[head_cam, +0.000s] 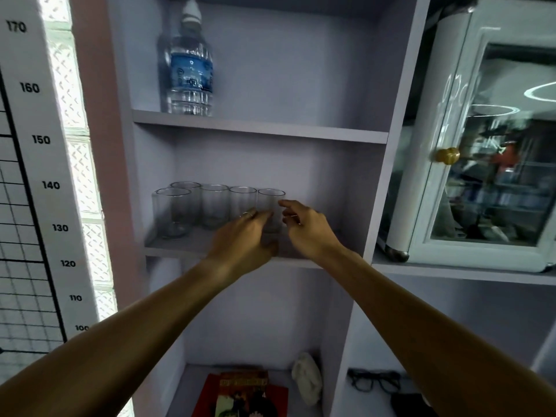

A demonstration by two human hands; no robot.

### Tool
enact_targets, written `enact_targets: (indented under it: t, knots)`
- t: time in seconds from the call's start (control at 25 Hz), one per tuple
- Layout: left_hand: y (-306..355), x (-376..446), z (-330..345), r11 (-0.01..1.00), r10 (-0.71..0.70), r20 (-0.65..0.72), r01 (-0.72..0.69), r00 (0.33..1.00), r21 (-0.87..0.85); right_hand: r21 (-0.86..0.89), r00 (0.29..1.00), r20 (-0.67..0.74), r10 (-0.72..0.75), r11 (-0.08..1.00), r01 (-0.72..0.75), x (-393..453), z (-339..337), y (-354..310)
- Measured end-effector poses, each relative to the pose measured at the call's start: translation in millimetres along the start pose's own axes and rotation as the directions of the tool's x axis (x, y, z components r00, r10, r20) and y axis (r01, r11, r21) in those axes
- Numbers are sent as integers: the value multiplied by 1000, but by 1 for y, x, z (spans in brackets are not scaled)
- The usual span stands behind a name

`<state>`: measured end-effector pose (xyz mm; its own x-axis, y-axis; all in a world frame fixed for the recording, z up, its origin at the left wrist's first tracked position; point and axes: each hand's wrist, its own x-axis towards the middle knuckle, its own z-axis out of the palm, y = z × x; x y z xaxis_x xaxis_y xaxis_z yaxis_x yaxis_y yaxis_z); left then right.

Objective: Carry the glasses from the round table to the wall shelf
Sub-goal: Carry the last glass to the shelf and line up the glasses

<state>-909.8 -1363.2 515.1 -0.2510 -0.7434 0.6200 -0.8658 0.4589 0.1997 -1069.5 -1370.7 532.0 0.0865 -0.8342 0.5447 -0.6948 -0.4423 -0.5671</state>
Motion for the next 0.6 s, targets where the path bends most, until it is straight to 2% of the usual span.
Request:
enact_targets:
  t: [0.16, 0.24, 0.36, 0.48, 0.6]
  knots:
    - [-4, -3, -8, 1000, 18, 26, -18, 1000, -23, 6, 999, -37, -7, 1000, 7, 5, 8, 2]
    - [-10, -7, -16, 999, 46, 15, -47, 999, 23, 35, 992, -123, -23, 999, 27, 6, 14, 2]
    - [-33, -17, -29, 995, 9, -32, -6, 999, 99, 56, 969, -224, -103, 991, 118, 8, 31, -12]
    - [-62, -30, -45, 988, -27, -86, 39, 996, 146, 55, 956, -148, -253, 963, 264, 14, 53, -34]
    - [-86, -45, -65, 987, -77, -131, 94, 988, 128, 51, 942, -30, -333, 941, 334, 23, 75, -60]
